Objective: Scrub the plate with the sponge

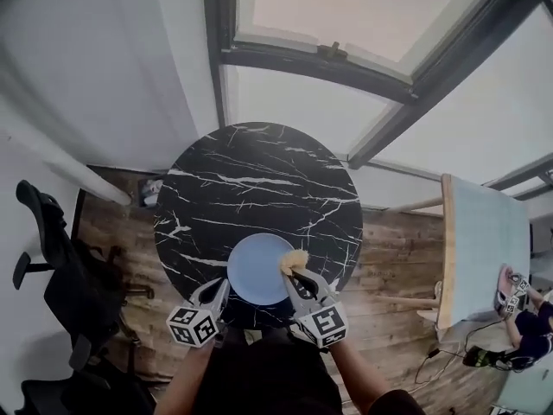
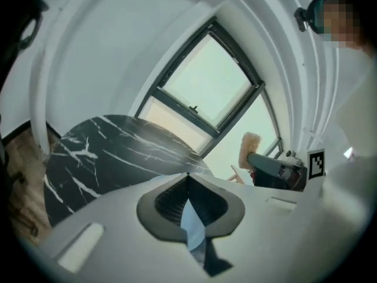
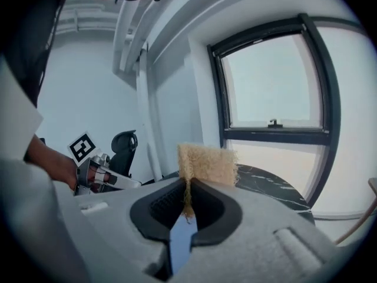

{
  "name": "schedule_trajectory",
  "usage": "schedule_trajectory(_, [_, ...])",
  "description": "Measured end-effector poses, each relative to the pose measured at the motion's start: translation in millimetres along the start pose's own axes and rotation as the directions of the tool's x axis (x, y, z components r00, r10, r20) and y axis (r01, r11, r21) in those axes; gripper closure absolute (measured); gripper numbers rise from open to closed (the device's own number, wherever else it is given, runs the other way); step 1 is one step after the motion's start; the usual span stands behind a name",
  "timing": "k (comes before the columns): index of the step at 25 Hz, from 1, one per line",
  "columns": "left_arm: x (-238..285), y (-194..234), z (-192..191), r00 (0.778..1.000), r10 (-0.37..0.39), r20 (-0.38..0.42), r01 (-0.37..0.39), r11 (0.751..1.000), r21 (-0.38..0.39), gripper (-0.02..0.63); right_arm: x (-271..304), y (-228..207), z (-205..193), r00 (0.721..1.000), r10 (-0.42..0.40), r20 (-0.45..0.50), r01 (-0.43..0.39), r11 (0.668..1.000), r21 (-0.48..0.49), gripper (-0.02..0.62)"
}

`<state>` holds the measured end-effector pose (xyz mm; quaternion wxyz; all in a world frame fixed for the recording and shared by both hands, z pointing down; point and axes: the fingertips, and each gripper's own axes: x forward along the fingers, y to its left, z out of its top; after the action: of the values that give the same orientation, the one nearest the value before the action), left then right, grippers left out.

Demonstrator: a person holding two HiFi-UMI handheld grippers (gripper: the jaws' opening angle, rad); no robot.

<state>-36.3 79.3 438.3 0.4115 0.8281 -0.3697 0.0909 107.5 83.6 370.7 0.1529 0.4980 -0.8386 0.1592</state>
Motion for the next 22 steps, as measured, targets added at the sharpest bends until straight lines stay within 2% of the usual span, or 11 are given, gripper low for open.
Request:
schedule_trajectory(3, [-18,-35,27,0.996,-0.040,0.083,0.029,0.990,0.135,0.609,-14,6,19,0.997,-0.032,0.075,0.032,0.999,-0.004,0.574])
schedule_trajectory(6, [-35,-56,53,0.975,-0.048,0.218,-0.015,0.960,0.279,0.610,-22,10,30,0.993,-0.064,0.102,0.064,0.998,0.007,0.574])
schedule_trajectory(9, [-40,-64,62,0.964,-0.046,0.263,-0.056,0.929,0.367,0.609,-23,18,31,0.989,-0.051,0.136,0.052,0.999,-0.010,0.574])
schedule_trajectory(13, [-36,-67,62,0.964,-0.048,0.263,-0.058,0.924,0.379,0.609,-25,17,35,0.985,-0.086,0.148,0.086,0.996,0.003,0.573])
schedule_trajectory(17, [-39,-67,64,0.960,-0.060,0.273,-0.053,0.920,0.388,0.609,-24,19,29,0.986,-0.080,0.144,0.078,0.997,0.023,0.575])
schedule_trajectory(22, [-40,-65,65,0.958,-0.039,0.285,-0.082,0.911,0.403,0.609,-23,19,28,0.987,-0.075,0.144,0.073,0.997,0.018,0.577])
